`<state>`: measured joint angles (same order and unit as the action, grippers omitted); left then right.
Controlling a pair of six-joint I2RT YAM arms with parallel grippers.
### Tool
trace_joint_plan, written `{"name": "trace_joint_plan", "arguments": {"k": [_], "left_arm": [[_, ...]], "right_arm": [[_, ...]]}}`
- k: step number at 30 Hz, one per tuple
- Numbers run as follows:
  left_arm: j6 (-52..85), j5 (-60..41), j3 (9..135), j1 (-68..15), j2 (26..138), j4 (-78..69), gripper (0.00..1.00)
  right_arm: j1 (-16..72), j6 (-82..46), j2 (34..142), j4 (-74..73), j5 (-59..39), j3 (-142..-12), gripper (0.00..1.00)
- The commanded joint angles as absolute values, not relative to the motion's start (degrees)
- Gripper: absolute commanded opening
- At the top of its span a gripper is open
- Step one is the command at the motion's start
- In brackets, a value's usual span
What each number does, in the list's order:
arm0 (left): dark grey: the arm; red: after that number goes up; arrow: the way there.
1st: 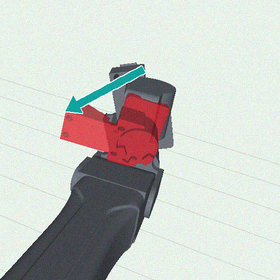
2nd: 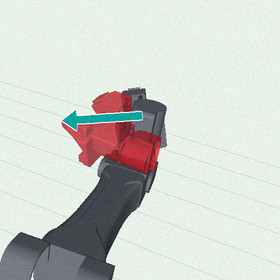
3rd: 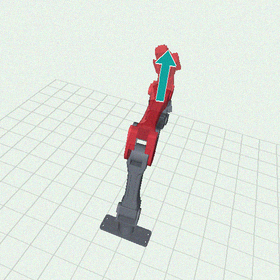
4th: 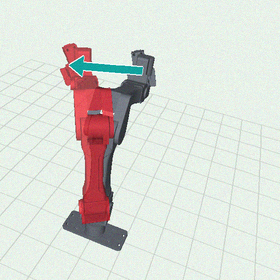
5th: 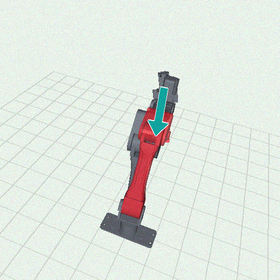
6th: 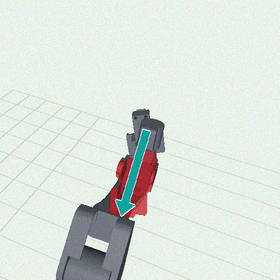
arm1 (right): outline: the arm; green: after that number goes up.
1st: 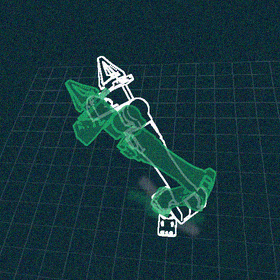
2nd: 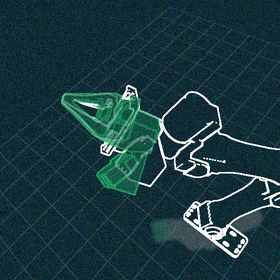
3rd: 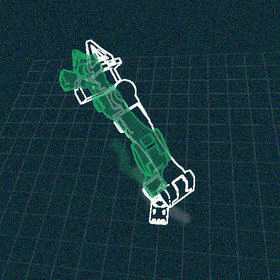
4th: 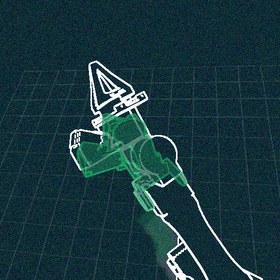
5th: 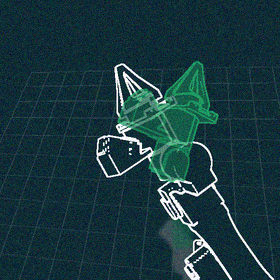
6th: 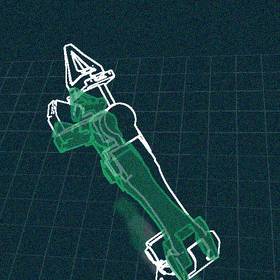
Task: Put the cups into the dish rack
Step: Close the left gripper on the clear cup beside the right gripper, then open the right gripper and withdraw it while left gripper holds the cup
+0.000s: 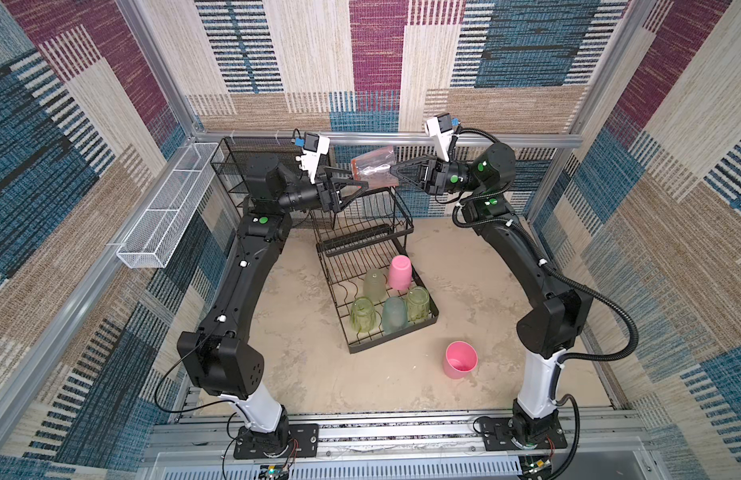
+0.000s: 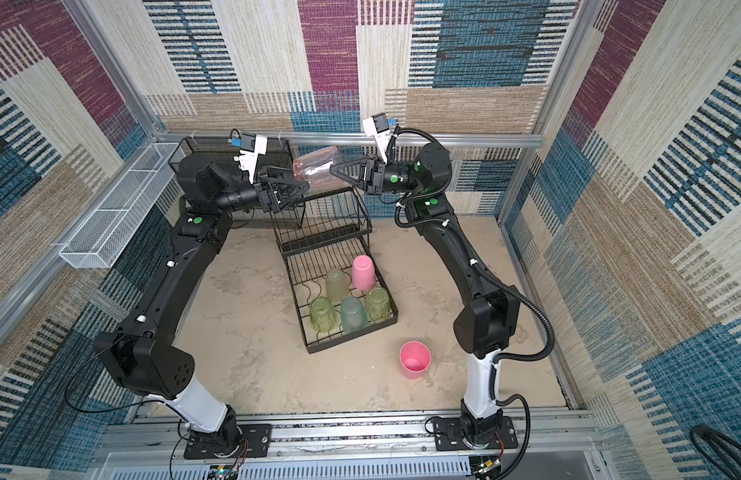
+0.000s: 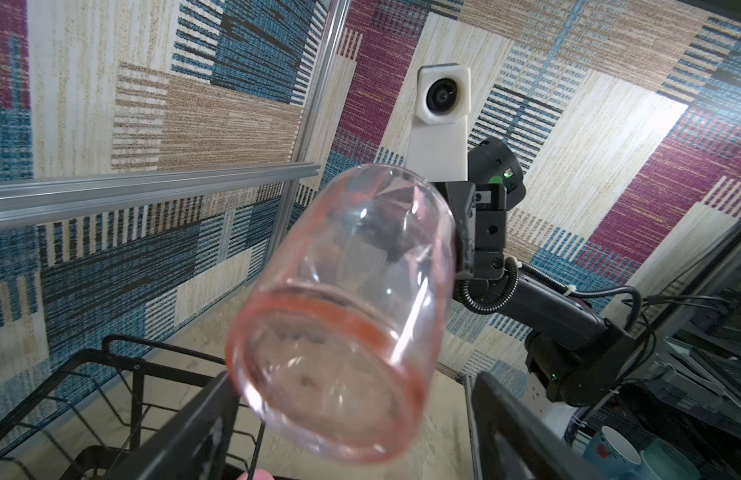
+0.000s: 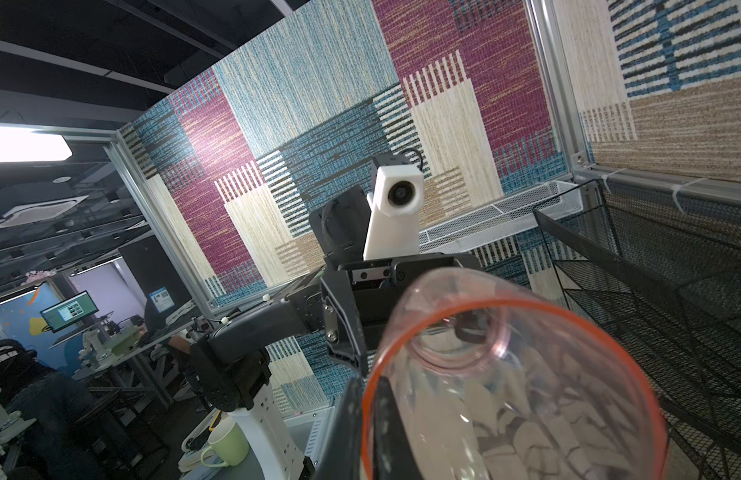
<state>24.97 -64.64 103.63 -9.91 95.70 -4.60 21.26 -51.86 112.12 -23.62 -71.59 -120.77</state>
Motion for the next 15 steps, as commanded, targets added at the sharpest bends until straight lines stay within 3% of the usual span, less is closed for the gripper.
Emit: {"name": "trace_joint_plan", "arguments": {"k": [1, 15], "left_arm": [[25.0, -69.6, 103.8, -10.0, 95.3, -8.2, 0.99], [34.3, -73.0, 102.3, -8.7, 96.1, -18.3, 0.94]], "right_arm": [[22.0, -50.7, 112.4, -20.4, -73.3, -121.3, 0.00], [22.3, -48.2, 116.1, -15.7, -73.3, -127.4, 0.00]]}}
